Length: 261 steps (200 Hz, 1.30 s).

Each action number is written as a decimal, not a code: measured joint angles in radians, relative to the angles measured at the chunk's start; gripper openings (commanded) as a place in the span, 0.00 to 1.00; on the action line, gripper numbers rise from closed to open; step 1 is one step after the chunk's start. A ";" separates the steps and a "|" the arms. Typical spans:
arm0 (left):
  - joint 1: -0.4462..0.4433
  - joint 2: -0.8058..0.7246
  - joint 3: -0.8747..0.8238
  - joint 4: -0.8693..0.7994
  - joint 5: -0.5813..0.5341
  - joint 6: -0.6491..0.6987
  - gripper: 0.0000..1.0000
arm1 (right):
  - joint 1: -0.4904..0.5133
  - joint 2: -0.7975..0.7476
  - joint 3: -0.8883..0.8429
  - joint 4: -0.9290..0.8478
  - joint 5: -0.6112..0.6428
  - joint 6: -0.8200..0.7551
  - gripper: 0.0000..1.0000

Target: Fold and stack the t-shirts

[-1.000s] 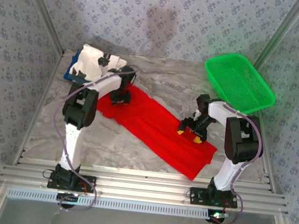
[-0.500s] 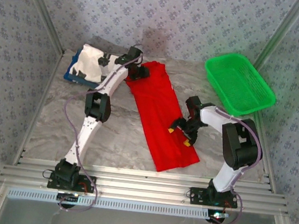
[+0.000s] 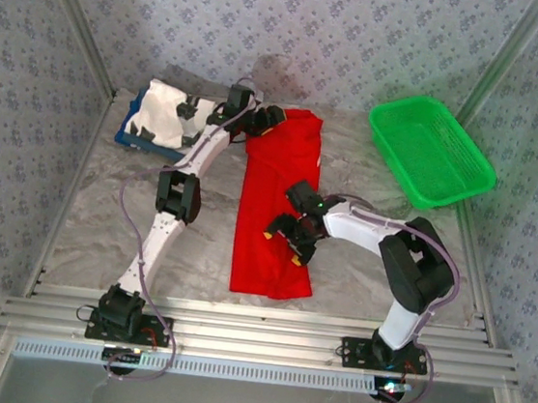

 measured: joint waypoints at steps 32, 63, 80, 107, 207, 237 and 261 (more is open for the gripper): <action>0.003 -0.080 -0.015 -0.179 0.000 0.050 0.84 | -0.005 -0.116 -0.006 -0.125 0.044 -0.055 0.89; 0.007 -0.282 -0.044 -0.411 -0.044 0.138 0.84 | -0.026 -0.350 -0.056 -0.211 0.073 -0.131 0.90; 0.005 -0.483 -0.120 -0.527 -0.084 0.209 0.83 | -0.037 -0.473 -0.128 -0.227 0.067 -0.166 0.89; -0.034 -0.987 -0.653 -0.481 -0.116 0.257 0.81 | -0.049 -0.578 -0.286 -0.196 0.022 -0.217 0.86; -0.304 -1.757 -2.220 -0.180 -0.175 -0.050 0.63 | -0.096 -0.504 -0.506 0.110 -0.174 -0.368 0.72; -0.353 -1.795 -2.322 -0.050 -0.183 -0.145 0.62 | -0.096 -0.474 -0.510 0.146 -0.196 -0.383 0.70; -0.382 -1.761 -2.345 0.058 -0.194 -0.206 0.61 | -0.096 -0.454 -0.511 0.167 -0.207 -0.393 0.68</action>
